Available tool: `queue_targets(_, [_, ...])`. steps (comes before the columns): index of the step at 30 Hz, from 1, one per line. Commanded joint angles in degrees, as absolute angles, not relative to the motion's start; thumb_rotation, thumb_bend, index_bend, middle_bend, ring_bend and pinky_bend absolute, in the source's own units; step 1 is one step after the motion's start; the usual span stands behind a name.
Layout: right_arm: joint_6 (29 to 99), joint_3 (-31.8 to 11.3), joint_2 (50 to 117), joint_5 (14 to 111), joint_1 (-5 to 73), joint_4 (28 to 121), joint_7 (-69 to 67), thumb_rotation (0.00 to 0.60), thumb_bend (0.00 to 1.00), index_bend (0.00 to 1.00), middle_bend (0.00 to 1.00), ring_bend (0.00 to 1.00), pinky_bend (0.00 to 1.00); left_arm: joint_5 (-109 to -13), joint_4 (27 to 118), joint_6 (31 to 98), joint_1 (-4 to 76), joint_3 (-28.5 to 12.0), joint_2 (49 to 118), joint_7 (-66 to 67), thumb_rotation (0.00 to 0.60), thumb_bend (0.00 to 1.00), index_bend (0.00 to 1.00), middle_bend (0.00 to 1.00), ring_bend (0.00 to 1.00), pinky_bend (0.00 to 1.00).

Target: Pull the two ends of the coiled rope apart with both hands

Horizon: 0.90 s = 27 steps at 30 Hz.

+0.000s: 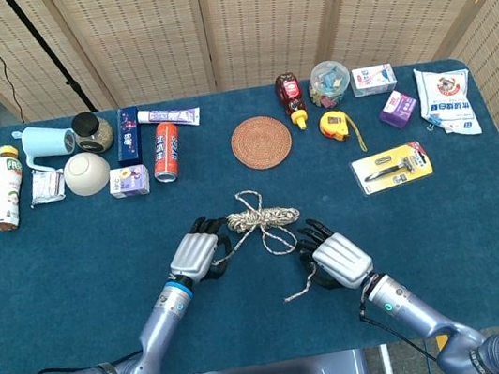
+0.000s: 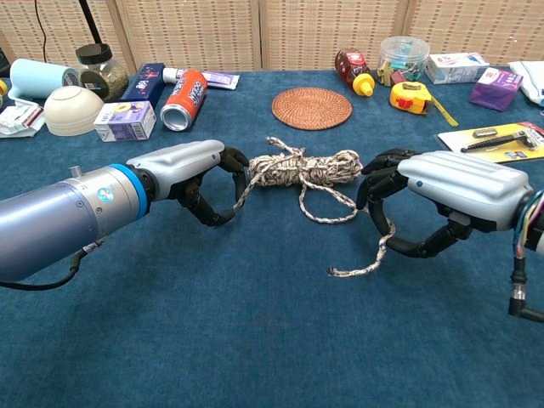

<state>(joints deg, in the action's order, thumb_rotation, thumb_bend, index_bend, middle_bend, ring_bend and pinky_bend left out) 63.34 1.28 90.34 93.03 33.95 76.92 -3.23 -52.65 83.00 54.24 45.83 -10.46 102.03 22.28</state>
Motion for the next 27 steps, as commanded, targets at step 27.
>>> queue_targets(27, [63.44, 1.23, 90.45, 92.87, 33.58, 76.41, -3.7, 0.6, 0.45, 0.63, 0.32, 0.13, 0.0, -52.66, 82.09, 53.85, 45.76, -10.19, 102.68, 22.31, 0.6, 0.41, 0.53, 0.15, 0.1, 0.0])
